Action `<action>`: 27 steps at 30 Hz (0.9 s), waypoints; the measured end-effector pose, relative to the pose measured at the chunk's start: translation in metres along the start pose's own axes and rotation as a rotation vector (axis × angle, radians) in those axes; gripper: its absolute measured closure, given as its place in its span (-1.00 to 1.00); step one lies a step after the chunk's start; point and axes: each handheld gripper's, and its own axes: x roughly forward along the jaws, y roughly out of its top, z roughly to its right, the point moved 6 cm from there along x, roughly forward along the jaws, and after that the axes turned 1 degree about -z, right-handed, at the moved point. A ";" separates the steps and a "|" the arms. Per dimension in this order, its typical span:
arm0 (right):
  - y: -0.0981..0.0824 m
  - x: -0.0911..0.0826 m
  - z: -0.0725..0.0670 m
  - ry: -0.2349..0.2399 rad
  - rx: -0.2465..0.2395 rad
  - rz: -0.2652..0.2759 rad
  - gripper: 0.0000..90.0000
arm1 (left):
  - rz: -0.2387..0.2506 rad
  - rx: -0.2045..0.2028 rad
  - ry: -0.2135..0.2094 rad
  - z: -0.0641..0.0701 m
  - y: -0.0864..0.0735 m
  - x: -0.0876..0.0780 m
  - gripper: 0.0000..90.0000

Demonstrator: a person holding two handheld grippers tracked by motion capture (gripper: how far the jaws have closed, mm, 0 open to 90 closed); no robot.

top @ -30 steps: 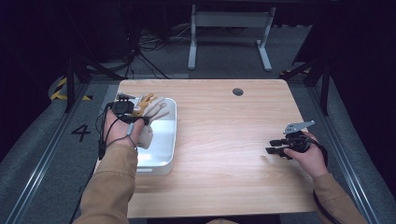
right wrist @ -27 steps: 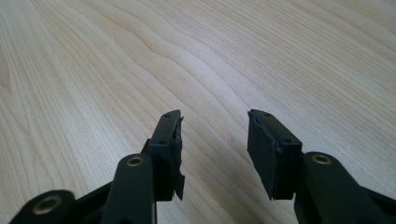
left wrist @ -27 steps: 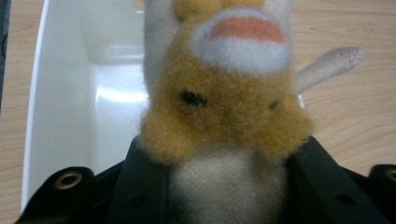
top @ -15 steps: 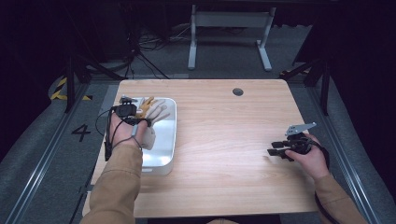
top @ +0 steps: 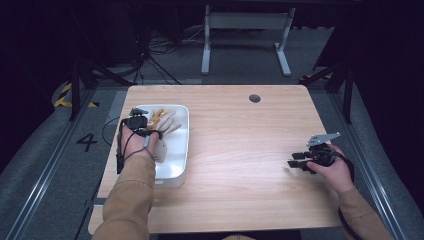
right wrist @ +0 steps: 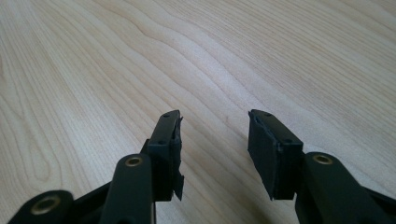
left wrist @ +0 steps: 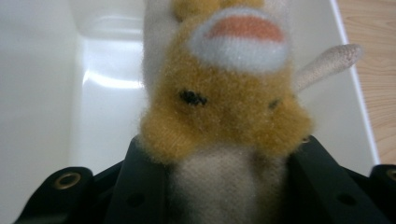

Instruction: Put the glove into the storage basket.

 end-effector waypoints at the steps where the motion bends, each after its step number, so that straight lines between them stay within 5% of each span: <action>1: 0.000 0.000 0.000 0.001 0.002 0.000 0.21 | 0.002 -0.009 -0.003 -0.001 -0.001 0.002 0.46; 27: -0.009 -0.004 0.005 0.003 0.033 0.003 0.19 | -0.058 -0.037 0.006 -0.015 -0.013 0.034 0.45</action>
